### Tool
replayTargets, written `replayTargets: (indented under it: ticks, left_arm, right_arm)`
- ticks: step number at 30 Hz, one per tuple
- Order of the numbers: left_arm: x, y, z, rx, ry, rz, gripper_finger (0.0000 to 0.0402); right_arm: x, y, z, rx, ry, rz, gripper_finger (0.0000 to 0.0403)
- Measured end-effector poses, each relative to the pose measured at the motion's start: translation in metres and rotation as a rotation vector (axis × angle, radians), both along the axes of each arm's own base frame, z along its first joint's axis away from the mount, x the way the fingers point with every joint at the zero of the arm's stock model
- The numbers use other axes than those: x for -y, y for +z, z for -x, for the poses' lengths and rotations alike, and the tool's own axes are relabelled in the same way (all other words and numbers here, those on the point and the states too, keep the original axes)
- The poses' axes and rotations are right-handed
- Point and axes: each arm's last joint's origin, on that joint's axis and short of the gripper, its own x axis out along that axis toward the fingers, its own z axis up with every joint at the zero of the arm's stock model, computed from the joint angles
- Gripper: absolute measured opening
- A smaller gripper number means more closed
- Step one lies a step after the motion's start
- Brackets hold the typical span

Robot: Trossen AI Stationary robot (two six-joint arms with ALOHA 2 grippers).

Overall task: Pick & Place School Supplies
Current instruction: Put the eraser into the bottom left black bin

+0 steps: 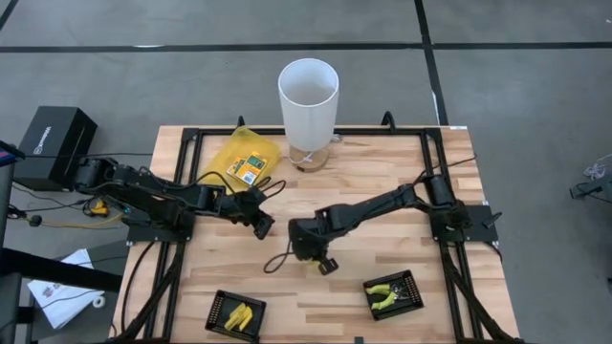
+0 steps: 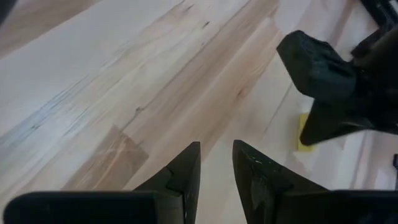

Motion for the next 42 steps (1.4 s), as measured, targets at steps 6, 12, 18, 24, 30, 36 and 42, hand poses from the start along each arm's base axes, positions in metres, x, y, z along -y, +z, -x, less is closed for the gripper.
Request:
replayTargets:
  ticks: [6,12,18,24,30,36,42]
  left_arm:
    - [0.000,0.001,-0.001,0.022,0.009,0.002,0.0090]
    - [-0.002,0.015,0.003,0.088,0.007,-0.041,0.0090]
    - [-0.003,0.025,0.009,0.130,-0.042,0.000,0.0090]
    - [0.013,0.034,0.001,0.157,-0.171,0.070,0.0090]
    - [0.025,0.039,-0.025,0.137,-0.216,0.055,0.0090]
    - [0.038,0.040,-0.070,0.105,-0.326,-0.040,0.0090]
    - [0.047,0.036,-0.111,0.081,-0.407,-0.054,0.0114]
  right_arm:
    - [0.019,0.040,-0.021,0.082,-0.037,-0.017,0.0001]
    - [0.035,0.049,-0.023,0.058,-0.086,-0.002,0.0000]
    - [0.066,0.070,0.002,-0.114,-0.196,-0.056,0.0044]
    - [0.085,0.136,0.036,-0.037,-0.290,-0.089,0.0118]
    - [0.102,0.214,0.086,0.174,-0.538,-0.093,0.0160]
    - [0.101,0.273,0.143,0.398,-0.781,-0.089,0.0158]
    - [0.090,0.300,0.186,0.513,-0.875,-0.040,0.0143]
